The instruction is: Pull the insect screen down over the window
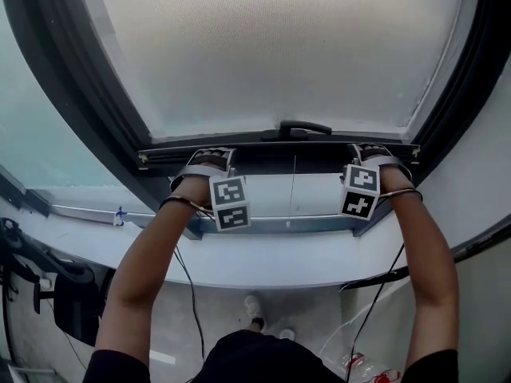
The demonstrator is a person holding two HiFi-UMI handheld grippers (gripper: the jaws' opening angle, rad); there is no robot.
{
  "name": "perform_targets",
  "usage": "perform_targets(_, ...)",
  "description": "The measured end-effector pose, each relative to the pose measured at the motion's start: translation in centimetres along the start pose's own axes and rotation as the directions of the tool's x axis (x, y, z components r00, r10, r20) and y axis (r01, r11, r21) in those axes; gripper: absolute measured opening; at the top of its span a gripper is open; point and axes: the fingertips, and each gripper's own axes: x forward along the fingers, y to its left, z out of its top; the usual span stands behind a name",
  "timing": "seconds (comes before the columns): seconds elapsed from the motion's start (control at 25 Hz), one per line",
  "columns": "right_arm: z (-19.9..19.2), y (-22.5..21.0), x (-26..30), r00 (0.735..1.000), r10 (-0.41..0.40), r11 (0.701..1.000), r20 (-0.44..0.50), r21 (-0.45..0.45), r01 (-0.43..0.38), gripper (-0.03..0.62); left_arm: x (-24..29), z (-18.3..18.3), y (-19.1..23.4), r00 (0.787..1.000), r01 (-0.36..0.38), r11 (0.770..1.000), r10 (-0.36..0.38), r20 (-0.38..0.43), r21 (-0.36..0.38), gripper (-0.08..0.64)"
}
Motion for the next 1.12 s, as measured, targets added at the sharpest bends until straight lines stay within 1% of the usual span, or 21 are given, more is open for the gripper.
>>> perform_targets(0.04, 0.09, -0.02, 0.20, 1.000, -0.028, 1.000, -0.005, 0.001, 0.028, 0.267, -0.01, -0.15, -0.04, 1.000, 0.011, 1.000, -0.011, -0.008, -0.005, 0.348)
perform_targets(0.12, 0.15, 0.02, 0.47, 0.999, -0.044, 0.999, -0.019, 0.004, 0.044, 0.267, -0.09, -0.22, -0.11, 0.999, 0.049, 0.998, -0.049, -0.013, -0.027, 0.348)
perform_targets(0.2, 0.01, 0.22, 0.50, 0.999, -0.034, 0.999, -0.028, 0.004, 0.034, 0.267, -0.06, -0.05, -0.30, 0.998, 0.061, 0.997, -0.062, -0.008, -0.036, 0.348)
perform_targets(0.32, -0.06, 0.62, 0.24, 1.000, -0.007, 1.000, -0.019, 0.013, 0.008, 0.267, -0.24, 0.35, -0.69, 0.995, 0.092, 0.991, -0.089, 0.039, -0.092, 0.348)
perform_targets(0.4, -0.01, 0.57, 0.29, 1.000, -0.004, 1.000, -0.020, 0.017, 0.005, 0.267, -0.35, 0.37, -0.62, 0.993, 0.109, 0.988, -0.102, 0.062, -0.112, 0.348)
perform_targets(0.52, -0.03, 0.46, 0.49, 0.999, 0.000, 1.000, -0.032, 0.020, 0.001, 0.267, -0.17, 0.35, -0.55, 0.994, 0.107, 0.988, -0.102, 0.049, -0.108, 0.348)
perform_targets(0.64, -0.08, 0.47, 0.48, 0.999, 0.012, 1.000, -0.041, 0.026, -0.011, 0.267, -0.24, 0.50, -0.54, 0.992, 0.121, 0.984, -0.114, 0.060, -0.128, 0.348)
perform_targets(0.88, 0.09, 0.86, 0.28, 1.000, 0.015, 0.999, -0.021, 0.045, -0.014, 0.268, -0.30, 0.30, -0.75, 0.995, 0.095, 0.990, -0.091, 0.044, -0.103, 0.348)
perform_targets(1.0, 0.03, 0.81, 0.49, 0.999, 0.008, 0.999, -0.038, 0.042, -0.006, 0.268, -0.02, 0.27, -0.68, 0.997, 0.073, 0.993, -0.073, 0.006, -0.095, 0.348)
perform_targets(1.04, 0.05, 0.79, 0.55, 0.999, 0.000, 0.999, -0.038, 0.040, 0.002, 0.268, 0.03, 0.28, -0.67, 0.998, 0.065, 0.993, -0.065, -0.001, -0.098, 0.348)
perform_targets(1.12, 0.01, 0.87, 0.60, 0.999, -0.018, 0.999, -0.029, 0.037, 0.019, 0.268, 0.02, 0.44, -0.77, 0.998, 0.055, 0.992, -0.054, 0.013, -0.117, 0.348)
